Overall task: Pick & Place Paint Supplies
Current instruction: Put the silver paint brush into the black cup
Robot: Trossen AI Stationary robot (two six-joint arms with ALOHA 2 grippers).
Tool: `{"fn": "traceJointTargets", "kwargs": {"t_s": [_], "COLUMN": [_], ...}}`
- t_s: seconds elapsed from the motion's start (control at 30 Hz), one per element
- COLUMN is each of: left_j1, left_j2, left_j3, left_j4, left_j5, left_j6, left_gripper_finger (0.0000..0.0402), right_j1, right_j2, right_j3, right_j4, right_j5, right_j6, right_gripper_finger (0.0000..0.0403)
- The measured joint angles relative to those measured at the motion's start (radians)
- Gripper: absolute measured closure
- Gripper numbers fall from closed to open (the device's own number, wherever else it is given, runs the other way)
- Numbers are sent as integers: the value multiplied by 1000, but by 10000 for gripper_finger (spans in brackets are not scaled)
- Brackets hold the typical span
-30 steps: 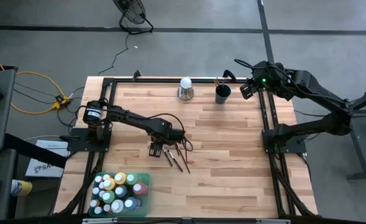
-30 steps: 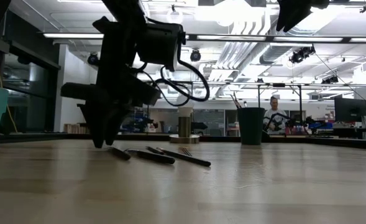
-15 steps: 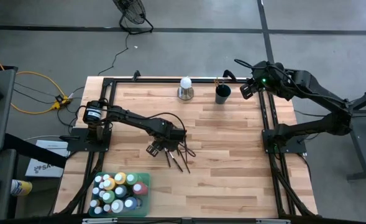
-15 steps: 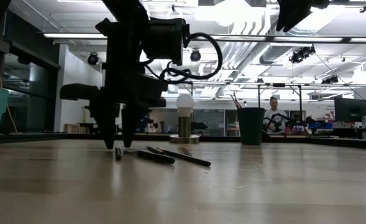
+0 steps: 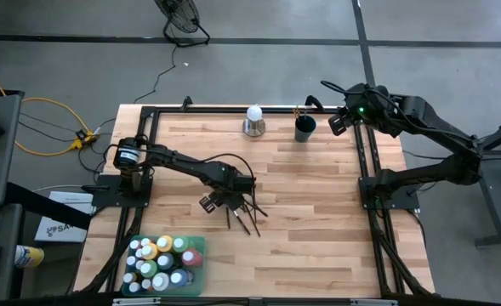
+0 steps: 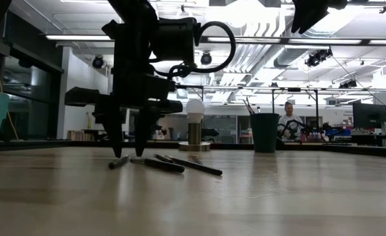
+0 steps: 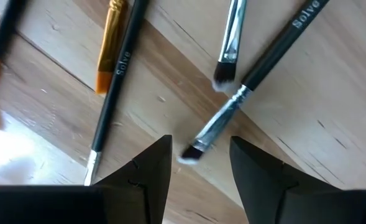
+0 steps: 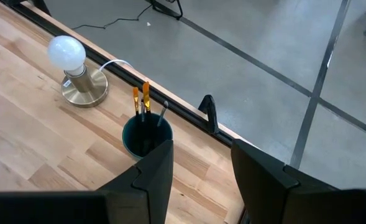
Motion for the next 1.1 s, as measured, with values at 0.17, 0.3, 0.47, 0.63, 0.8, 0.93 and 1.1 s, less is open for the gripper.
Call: {"fn": "traceJointTargets", "kwargs": {"t_s": [0.17, 0.3, 0.47, 0.63, 0.8, 0.93, 1.1], "left_j1": [0, 0, 0, 0, 0, 0, -1], "left_j2": [-3, -6, -7, -5, -4, -4, -3], "left_j3": [-23, -49, -53, -54, -55, -55, -55], "left_j4": [11, 24, 45, 39, 38, 28, 16], "left_j5": [0, 3, 4, 4, 4, 4, 4], "left_j6": [17, 21, 23, 23, 23, 22, -3], "left_gripper_finger": [243, 243, 243, 243, 251, 286, 341], "right_j1": [0, 0, 0, 0, 0, 0, 0], "right_j2": [0, 0, 0, 0, 0, 0, 0], "right_j3": [0, 0, 0, 0, 0, 0, 0], "right_j4": [0, 0, 0, 0, 0, 0, 0], "right_j5": [0, 0, 0, -5, -7, -8, -7], "right_j6": [0, 0, 0, 0, 0, 0, 0], "right_gripper_finger": [247, 247, 247, 247, 247, 247, 247]}}
